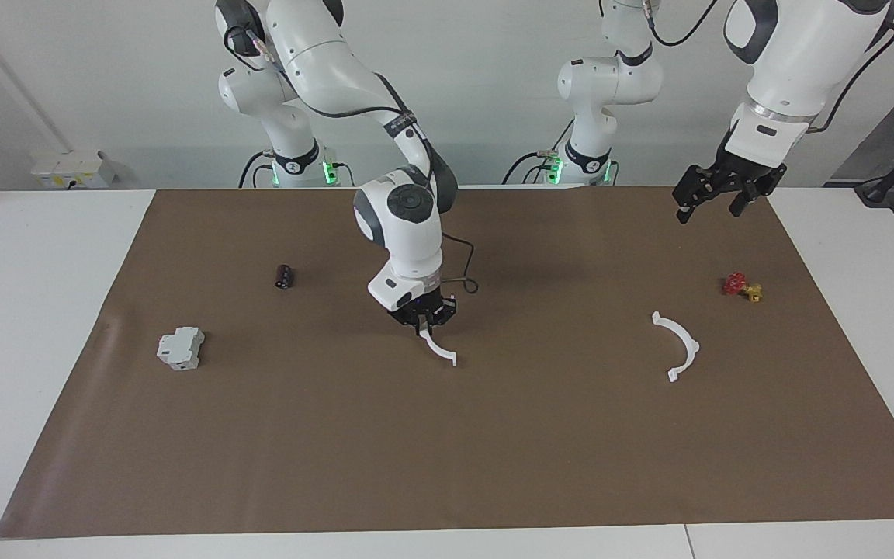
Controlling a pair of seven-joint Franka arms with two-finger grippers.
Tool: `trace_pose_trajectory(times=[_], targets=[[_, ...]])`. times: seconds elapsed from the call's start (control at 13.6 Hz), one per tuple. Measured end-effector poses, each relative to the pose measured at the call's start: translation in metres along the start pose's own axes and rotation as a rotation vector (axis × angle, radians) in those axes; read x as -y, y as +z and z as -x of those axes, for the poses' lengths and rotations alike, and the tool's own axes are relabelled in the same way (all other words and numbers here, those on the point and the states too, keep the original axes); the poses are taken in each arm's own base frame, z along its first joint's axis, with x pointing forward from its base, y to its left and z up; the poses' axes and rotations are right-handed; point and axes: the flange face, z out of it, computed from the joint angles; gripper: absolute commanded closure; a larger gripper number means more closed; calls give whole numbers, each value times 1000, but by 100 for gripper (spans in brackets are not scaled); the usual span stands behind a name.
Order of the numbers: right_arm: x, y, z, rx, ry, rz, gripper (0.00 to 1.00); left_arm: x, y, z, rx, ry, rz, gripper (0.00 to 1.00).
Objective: Assemble drain pipe with both arms
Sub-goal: 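Carry the clamp half with the right gripper toward the table centre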
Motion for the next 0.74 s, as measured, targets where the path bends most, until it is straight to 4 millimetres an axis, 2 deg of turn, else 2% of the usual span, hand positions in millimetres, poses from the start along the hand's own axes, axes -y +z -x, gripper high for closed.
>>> trace_pose_trajectory(times=[0.22,0.74], targets=[[11,9,8,0,-1,4,100,-3,0,0,1,5,0,0],[10,14,8,-16,-35,37,100,-4,2,0,-3,7,1,0]])
